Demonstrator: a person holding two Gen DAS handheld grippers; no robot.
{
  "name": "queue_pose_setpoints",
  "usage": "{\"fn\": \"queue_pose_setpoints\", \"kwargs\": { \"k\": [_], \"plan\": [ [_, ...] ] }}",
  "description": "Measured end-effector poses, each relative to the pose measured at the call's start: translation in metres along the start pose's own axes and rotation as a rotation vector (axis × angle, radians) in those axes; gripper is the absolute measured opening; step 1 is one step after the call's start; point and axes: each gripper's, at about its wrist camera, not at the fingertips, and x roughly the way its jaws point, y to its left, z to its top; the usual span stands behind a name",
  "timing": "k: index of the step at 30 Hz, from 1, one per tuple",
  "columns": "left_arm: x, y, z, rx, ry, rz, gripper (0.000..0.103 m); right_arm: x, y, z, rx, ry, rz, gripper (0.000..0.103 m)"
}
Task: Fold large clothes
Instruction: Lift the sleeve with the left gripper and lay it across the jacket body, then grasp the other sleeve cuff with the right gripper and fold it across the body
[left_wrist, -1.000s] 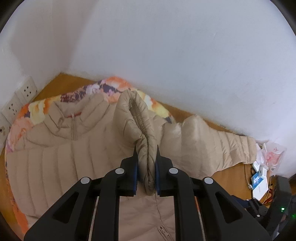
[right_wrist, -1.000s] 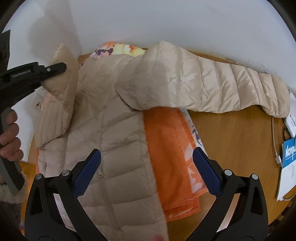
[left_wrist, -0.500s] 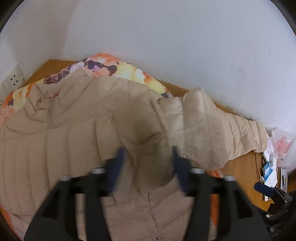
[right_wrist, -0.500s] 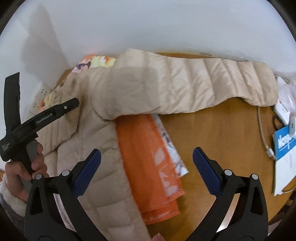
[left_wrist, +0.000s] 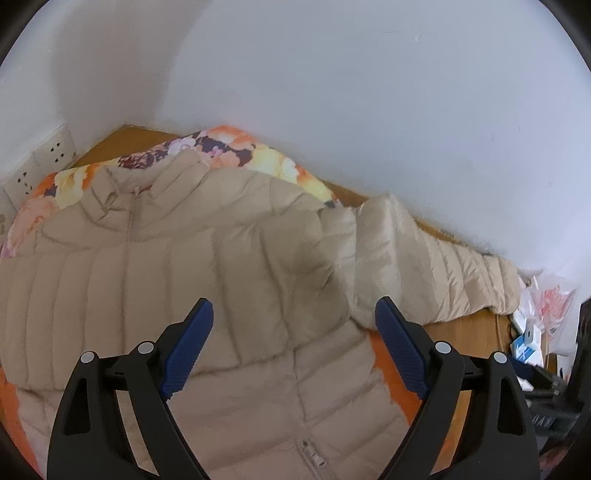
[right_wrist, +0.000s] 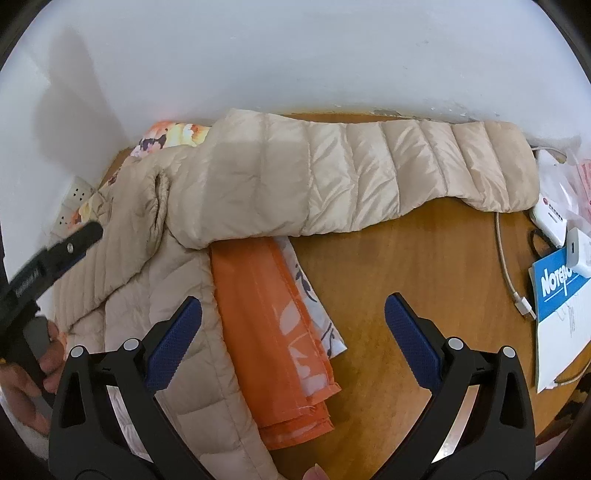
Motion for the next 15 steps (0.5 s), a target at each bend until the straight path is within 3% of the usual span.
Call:
{"fn": "queue_pose_setpoints", "kwargs": {
  "k": [7, 13, 15],
  "plan": [
    [-0.014, 0.01, -0.02, 0.028, 0.018, 0.046, 0.086, 0.005, -0.03, 0.006, 0.071, -0.013, 0.021, 0.099],
    [-0.027, 0.034, -0.033, 0.022, 0.026, 0.099, 0.086, 0.011, -0.121, 0.013, 0.34, -0.052, 0.111, 0.099],
    [-0.028, 0.043, -0.036, 0.008, 0.029, 0.116, 0.086, 0.015, -0.147, 0.014, 0.431, -0.068, 0.172, 0.092]
  ]
}}
